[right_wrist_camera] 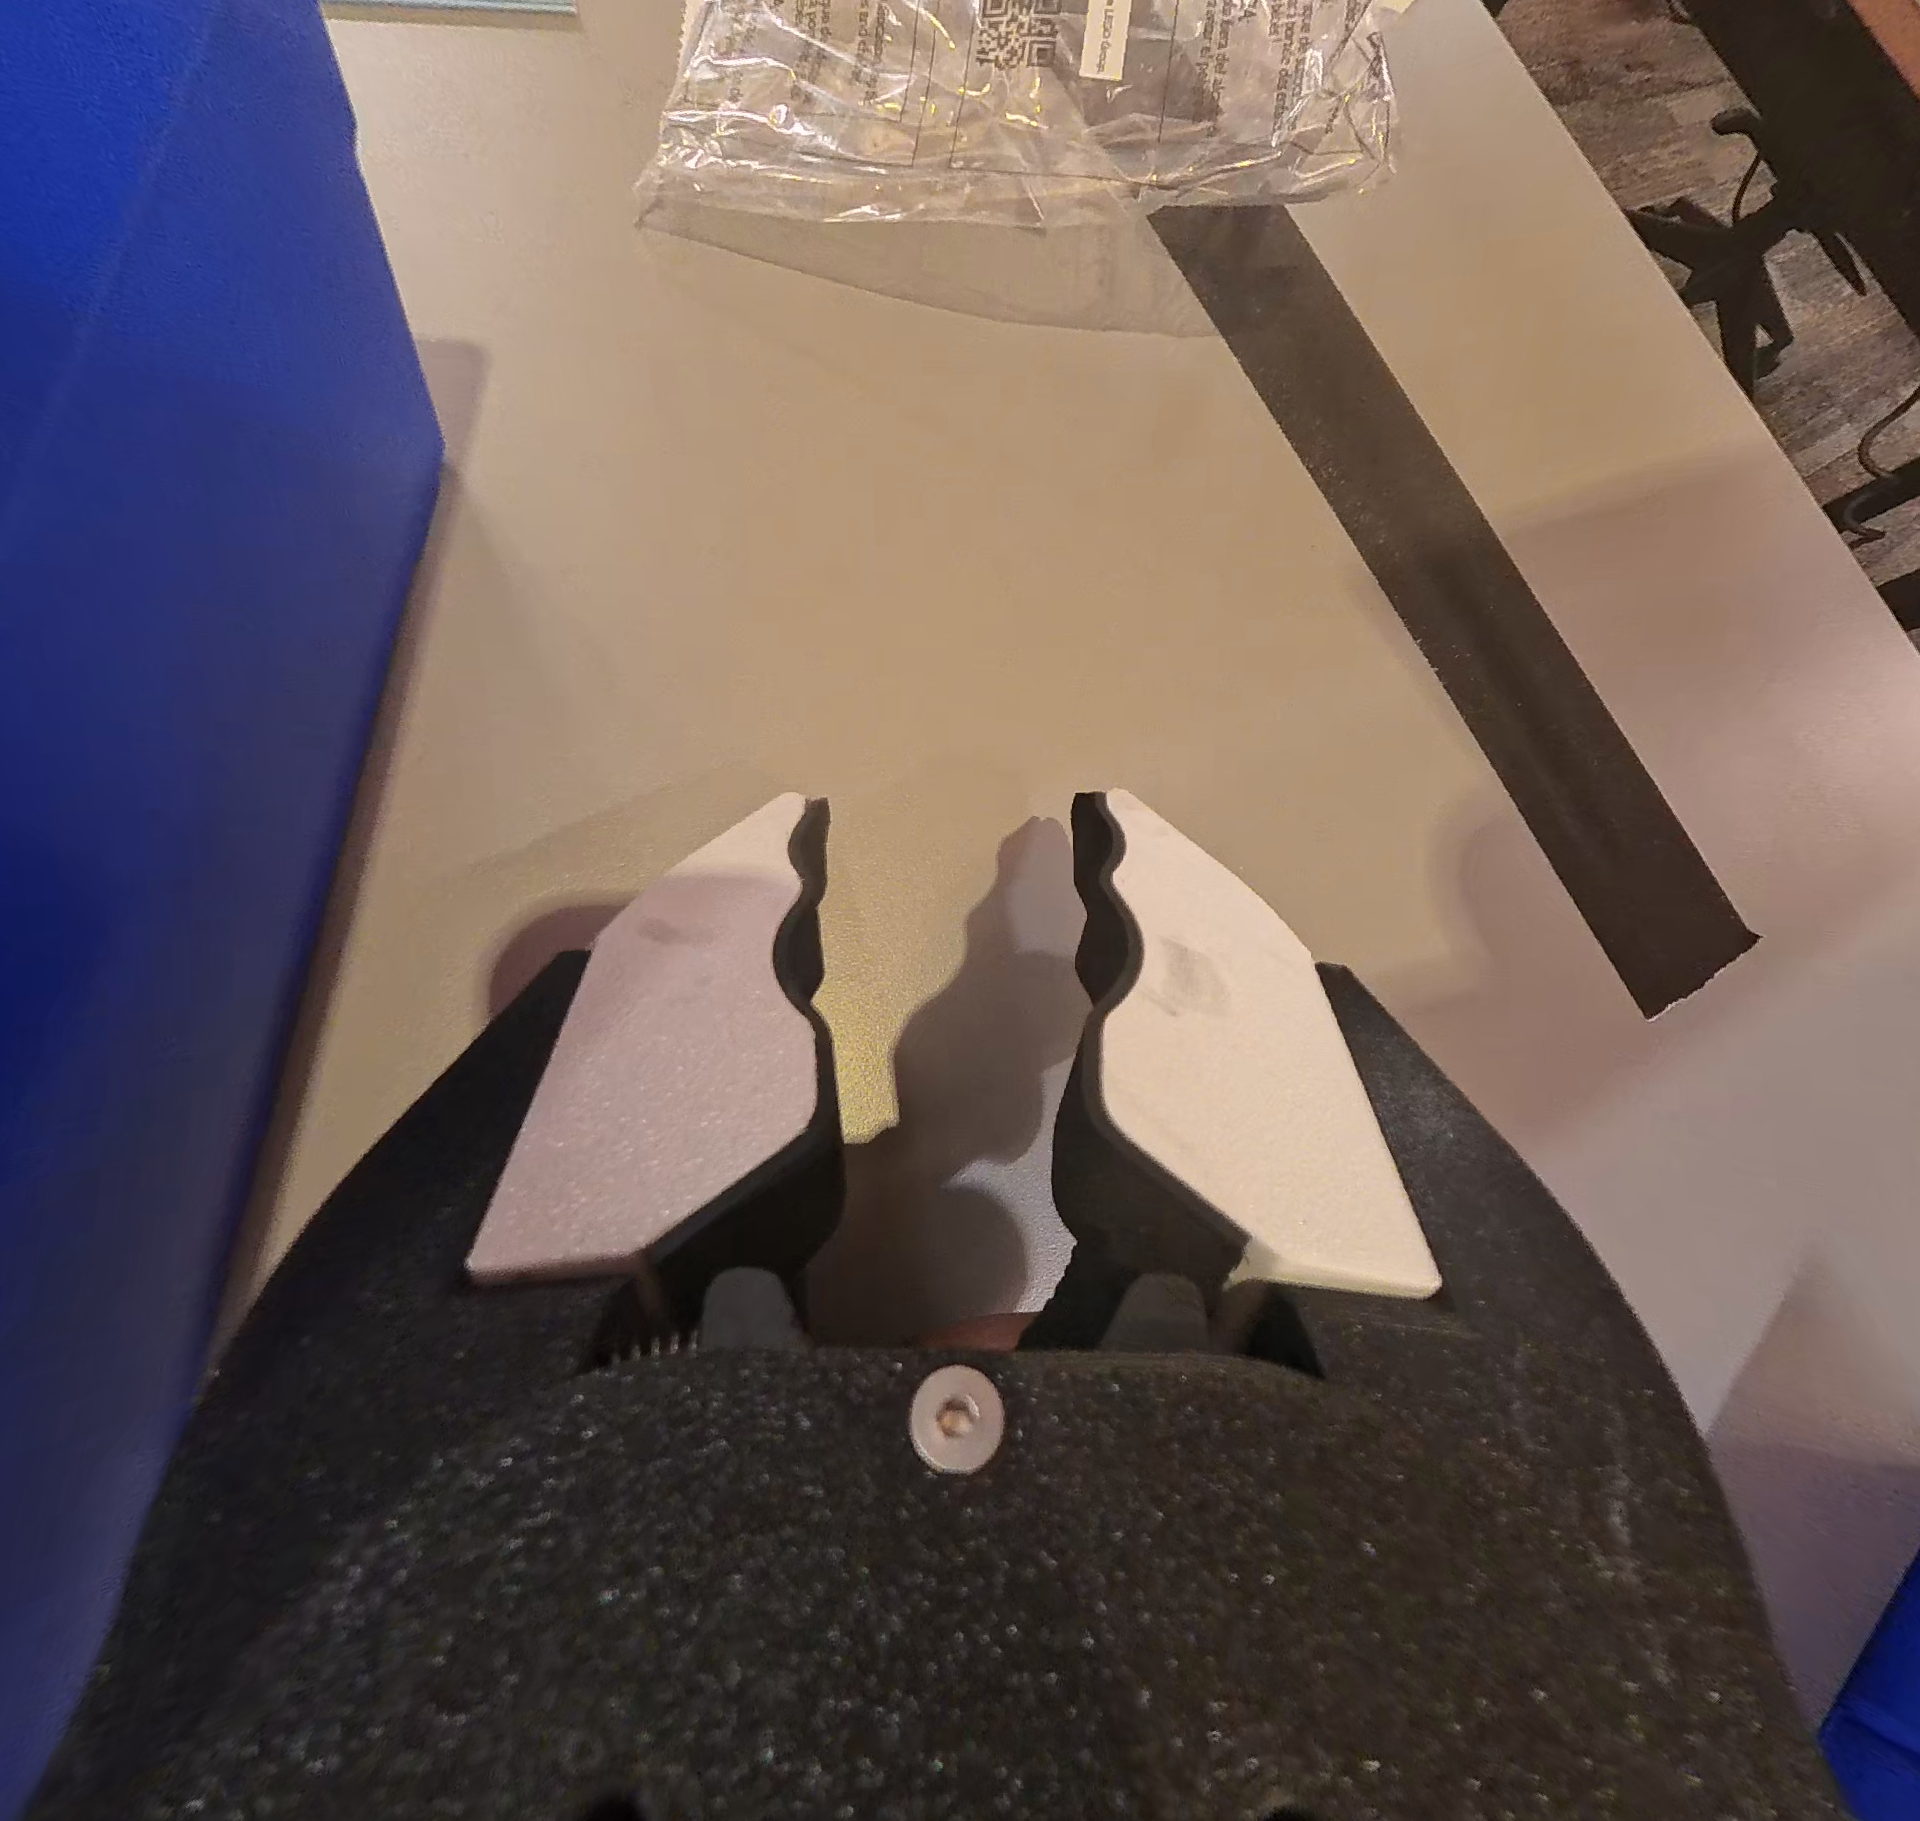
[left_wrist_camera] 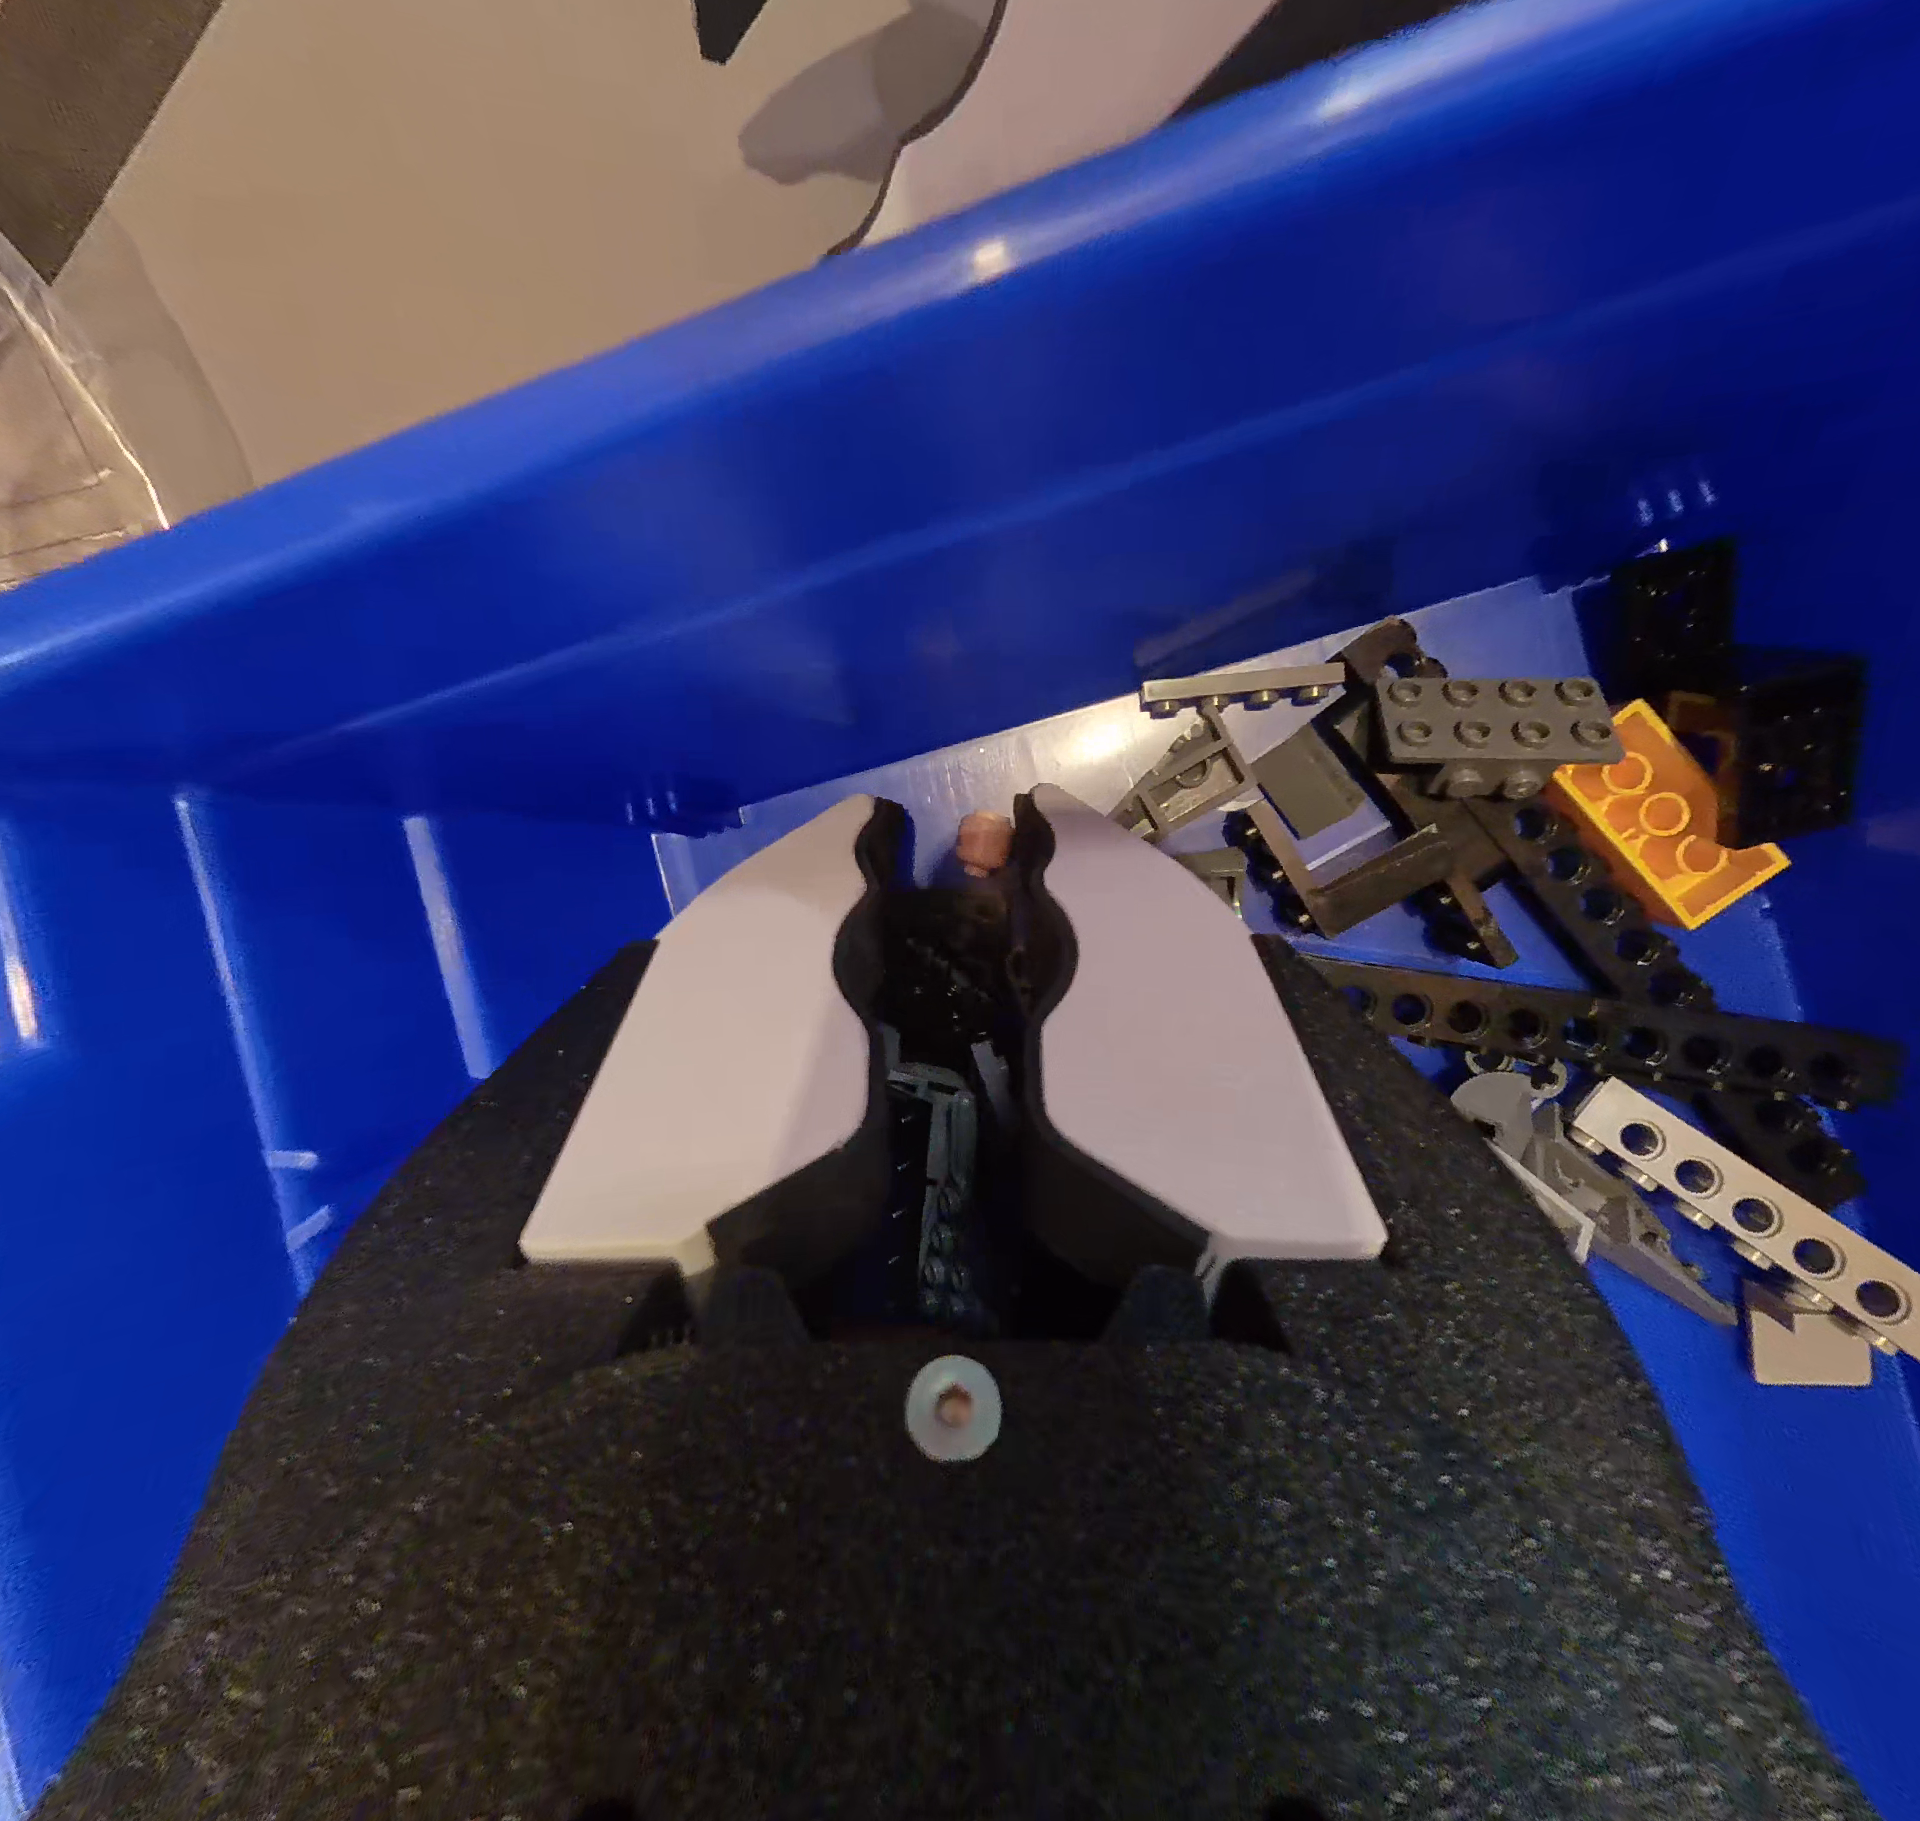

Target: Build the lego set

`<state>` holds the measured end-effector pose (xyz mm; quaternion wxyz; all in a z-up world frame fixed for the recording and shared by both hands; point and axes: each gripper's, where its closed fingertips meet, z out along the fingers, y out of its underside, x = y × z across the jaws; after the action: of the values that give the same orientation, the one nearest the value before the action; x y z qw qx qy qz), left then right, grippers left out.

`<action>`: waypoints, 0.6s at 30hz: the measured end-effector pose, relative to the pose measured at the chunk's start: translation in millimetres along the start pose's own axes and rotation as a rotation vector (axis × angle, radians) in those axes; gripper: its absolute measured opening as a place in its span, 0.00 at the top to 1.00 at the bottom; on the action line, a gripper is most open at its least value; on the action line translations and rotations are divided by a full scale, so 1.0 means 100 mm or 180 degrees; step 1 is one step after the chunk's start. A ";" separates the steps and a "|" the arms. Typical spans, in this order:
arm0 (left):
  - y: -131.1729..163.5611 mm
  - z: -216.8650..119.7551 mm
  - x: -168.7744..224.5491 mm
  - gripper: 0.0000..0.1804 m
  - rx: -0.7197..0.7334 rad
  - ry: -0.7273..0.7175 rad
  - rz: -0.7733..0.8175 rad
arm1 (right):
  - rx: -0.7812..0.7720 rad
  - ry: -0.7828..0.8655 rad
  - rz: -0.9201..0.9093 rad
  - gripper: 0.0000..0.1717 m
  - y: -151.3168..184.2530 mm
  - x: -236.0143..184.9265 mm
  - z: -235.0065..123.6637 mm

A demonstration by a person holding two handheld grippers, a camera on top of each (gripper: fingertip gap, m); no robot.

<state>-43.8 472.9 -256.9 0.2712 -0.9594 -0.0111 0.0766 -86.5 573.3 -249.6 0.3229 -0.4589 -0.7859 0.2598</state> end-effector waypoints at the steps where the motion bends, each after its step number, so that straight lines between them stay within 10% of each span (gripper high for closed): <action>1: 0.01 -0.01 0.00 0.88 0.0000 -0.0011 0.0007 | 0.0000 0.0000 0.0000 0.73 0.00 0.00 0.00; 18: -0.35 -0.73 0.02 0.94 0.0797 0.0064 -0.0134 | -0.0003 -0.0010 0.0005 0.73 0.00 0.00 0.00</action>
<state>-30.2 464.6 -177.2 0.3905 -0.9183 -0.0189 0.0621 -86.2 573.3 -249.7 0.3212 -0.4593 -0.7862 0.2604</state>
